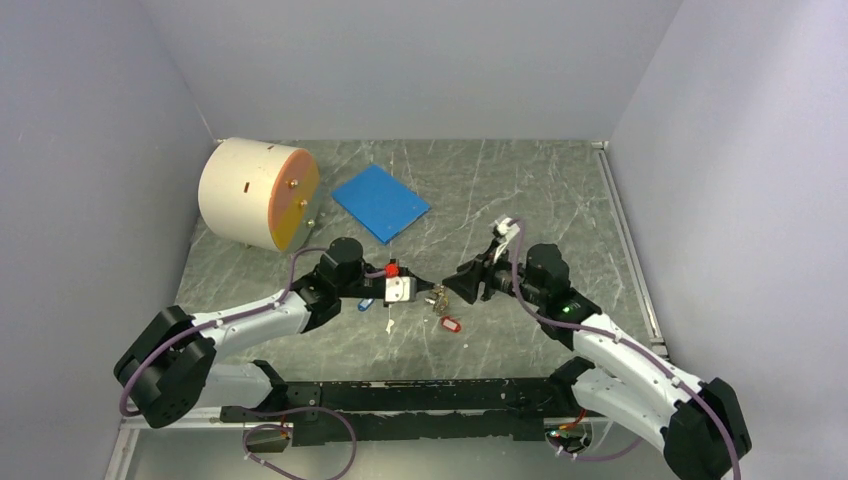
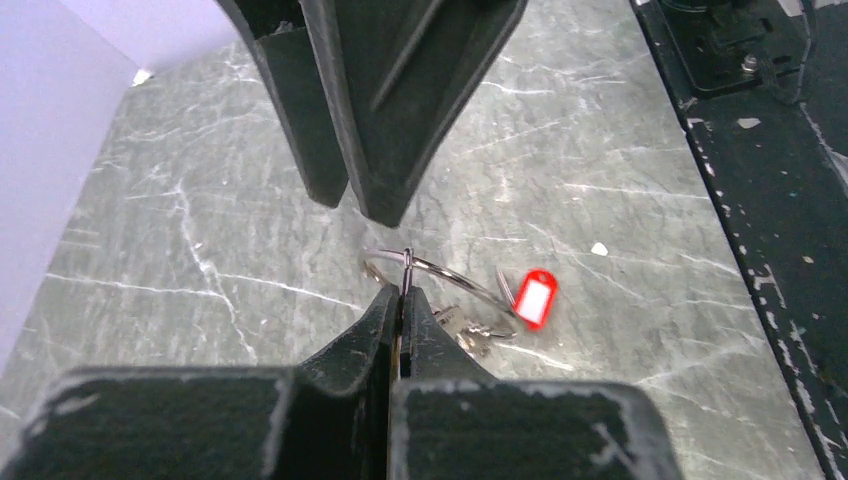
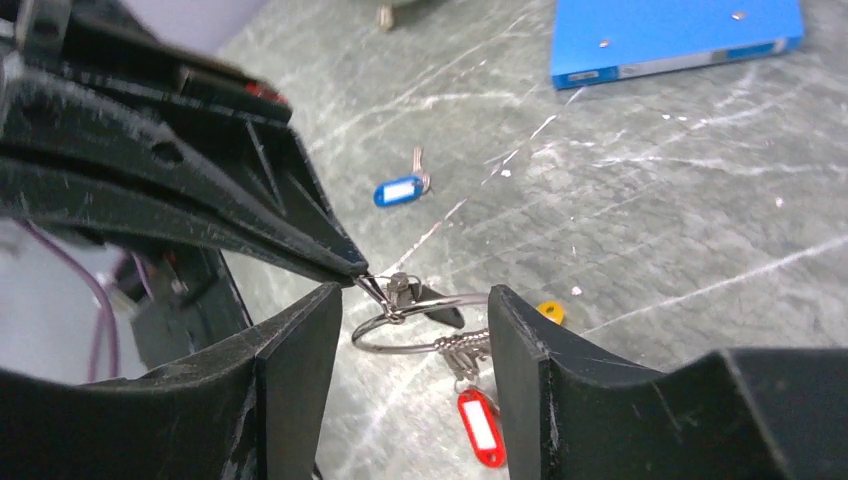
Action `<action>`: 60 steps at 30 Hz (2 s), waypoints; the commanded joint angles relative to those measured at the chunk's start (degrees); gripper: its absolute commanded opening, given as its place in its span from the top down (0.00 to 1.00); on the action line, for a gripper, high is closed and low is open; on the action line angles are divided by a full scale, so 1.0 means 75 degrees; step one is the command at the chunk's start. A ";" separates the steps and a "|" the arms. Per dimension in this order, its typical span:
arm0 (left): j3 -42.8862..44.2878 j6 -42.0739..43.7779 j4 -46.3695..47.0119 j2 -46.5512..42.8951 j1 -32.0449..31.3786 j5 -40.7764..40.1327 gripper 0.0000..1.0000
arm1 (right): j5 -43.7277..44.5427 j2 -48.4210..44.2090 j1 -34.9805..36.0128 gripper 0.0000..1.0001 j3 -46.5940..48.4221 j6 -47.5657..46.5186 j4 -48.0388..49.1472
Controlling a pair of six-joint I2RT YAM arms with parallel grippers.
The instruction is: Remove the keys from the keyring
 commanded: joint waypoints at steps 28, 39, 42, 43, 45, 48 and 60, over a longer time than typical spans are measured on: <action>-0.0505 -0.0897 0.2671 -0.0030 -0.0096 -0.0688 0.97 | -0.0687 0.1121 -0.0406 0.50 -0.0977 0.5373 0.4125; -0.0608 -0.1096 0.3249 0.0272 -0.0091 -0.0845 0.97 | -0.1132 0.1551 -0.0528 0.73 -0.1070 0.6092 0.5493; -0.0627 -0.1183 0.3365 0.0291 -0.0092 -0.0892 0.98 | -0.1206 0.1589 -0.0563 0.81 -0.1061 0.6150 0.5576; -0.0641 -0.1199 0.3397 0.0290 -0.0091 -0.0936 0.98 | -0.1231 0.1590 -0.0583 0.83 -0.1050 0.6142 0.5566; -0.0661 -0.1229 0.3431 0.0272 -0.0095 -0.1002 0.97 | -0.1269 0.1565 -0.0662 0.88 -0.1053 0.6133 0.5519; -0.0706 -0.1264 0.3535 0.0266 -0.0091 -0.1053 0.97 | -0.1348 0.1530 -0.0795 0.95 -0.1082 0.6190 0.5618; -0.0960 -0.1444 0.3875 -0.0006 -0.0072 -0.1621 0.65 | -0.1450 0.1003 -0.1167 1.00 -0.0974 0.5793 0.4786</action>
